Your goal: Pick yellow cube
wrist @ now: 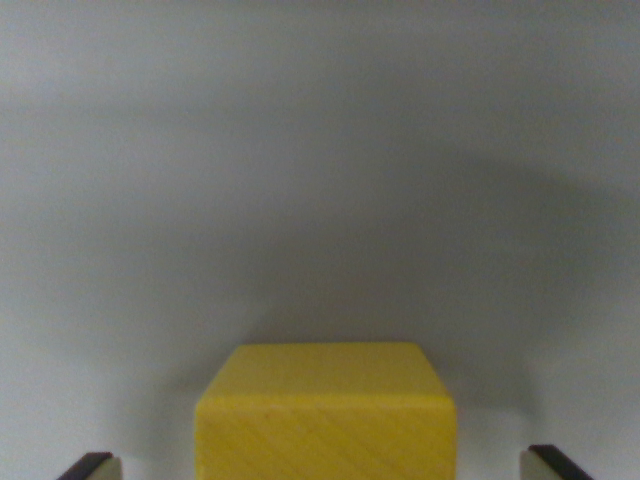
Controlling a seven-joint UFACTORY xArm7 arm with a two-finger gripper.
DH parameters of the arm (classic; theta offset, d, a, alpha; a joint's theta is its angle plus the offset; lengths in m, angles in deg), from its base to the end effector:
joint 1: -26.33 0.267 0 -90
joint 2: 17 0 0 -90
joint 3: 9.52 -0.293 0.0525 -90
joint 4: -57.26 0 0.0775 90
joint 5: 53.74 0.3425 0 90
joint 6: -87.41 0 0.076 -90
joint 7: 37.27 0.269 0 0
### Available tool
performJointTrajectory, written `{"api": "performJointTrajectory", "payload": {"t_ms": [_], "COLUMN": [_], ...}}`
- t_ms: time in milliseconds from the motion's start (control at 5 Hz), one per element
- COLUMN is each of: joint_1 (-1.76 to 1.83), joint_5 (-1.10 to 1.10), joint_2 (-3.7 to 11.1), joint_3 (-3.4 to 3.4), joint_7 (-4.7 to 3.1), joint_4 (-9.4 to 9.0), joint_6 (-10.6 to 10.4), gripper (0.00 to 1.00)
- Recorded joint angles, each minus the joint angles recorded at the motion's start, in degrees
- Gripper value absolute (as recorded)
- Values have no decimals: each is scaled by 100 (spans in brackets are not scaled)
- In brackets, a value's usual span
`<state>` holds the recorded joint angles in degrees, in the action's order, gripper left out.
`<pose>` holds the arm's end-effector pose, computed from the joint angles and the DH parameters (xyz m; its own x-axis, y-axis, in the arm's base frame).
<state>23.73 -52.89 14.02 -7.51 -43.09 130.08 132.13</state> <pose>0.5426 -0.0436 0.0150 0.9986 0.0148 -0.0511 0.0149 -0.9999 0.0030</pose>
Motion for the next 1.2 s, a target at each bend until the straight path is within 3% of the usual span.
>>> {"api": "performJointTrajectory", "payload": {"t_ms": [200,400,1200], "joint_1": [0,0,0], "joint_5": [0,0,0], "joint_2": [0,0,-5], "joint_3": [0,0,0], "joint_7": [0,0,0], "joint_4": [0,0,17], "joint_6": [0,0,22], "gripper": [0,100,100]}}
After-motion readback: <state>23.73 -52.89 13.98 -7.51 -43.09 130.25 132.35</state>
